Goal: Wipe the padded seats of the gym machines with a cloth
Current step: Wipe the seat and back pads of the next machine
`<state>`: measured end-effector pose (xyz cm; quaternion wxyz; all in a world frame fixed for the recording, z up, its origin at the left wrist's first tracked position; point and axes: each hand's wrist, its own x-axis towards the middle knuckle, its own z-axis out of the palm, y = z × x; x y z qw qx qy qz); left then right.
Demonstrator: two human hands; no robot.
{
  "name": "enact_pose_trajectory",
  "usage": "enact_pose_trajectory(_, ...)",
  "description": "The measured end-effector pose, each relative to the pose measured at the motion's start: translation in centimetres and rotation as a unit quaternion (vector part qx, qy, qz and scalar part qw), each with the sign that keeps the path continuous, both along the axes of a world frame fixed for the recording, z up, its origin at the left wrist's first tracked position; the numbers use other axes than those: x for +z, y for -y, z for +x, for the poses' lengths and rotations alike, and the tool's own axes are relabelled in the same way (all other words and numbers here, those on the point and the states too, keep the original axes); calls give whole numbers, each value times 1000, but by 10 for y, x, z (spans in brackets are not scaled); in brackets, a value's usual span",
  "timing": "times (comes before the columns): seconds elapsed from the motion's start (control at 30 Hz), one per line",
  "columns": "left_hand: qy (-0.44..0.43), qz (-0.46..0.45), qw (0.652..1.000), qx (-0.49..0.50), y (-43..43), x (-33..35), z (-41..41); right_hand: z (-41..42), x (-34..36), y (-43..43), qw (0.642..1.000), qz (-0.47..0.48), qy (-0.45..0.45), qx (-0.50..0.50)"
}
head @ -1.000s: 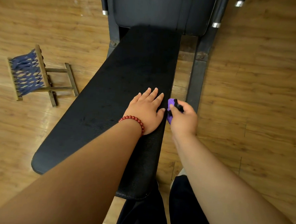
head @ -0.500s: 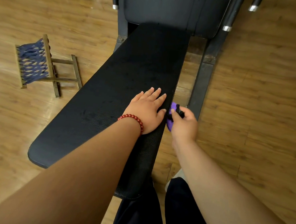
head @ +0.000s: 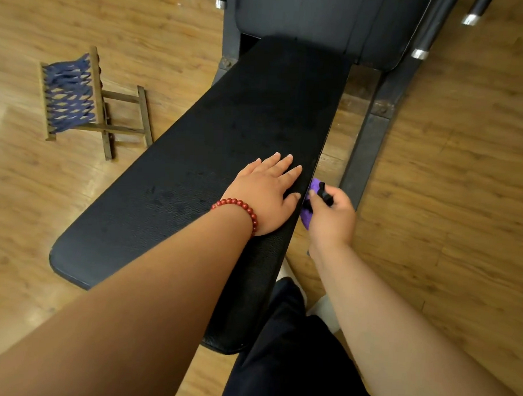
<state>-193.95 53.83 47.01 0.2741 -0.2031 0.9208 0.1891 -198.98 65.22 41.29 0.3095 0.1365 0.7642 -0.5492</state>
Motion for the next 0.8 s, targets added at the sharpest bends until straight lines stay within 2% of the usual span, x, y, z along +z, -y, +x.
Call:
enact_pose_trajectory(0.13, 0, 3, 1000, -4, 2, -2, 0, 12, 2, -8, 999, -20, 29, -20)
enact_pose_trajectory(0.37, -5, 10, 1000, -3, 3, -3, 1, -7, 1, 13, 998, 7, 43, -42)
enact_pose_trajectory(0.6, 2, 32, 999, -7, 9, 0, -4, 6, 7, -3, 996, 0, 86, -39)
enact_pose_trajectory(0.7, -29, 5, 1000, -11, 18, 2, -14, -4, 6, 8, 996, 12, 74, -51)
enact_pose_trajectory(0.8, -25, 15, 999, -14, 24, -6, -27, -20, 4, 23, 996, 27, 66, -59)
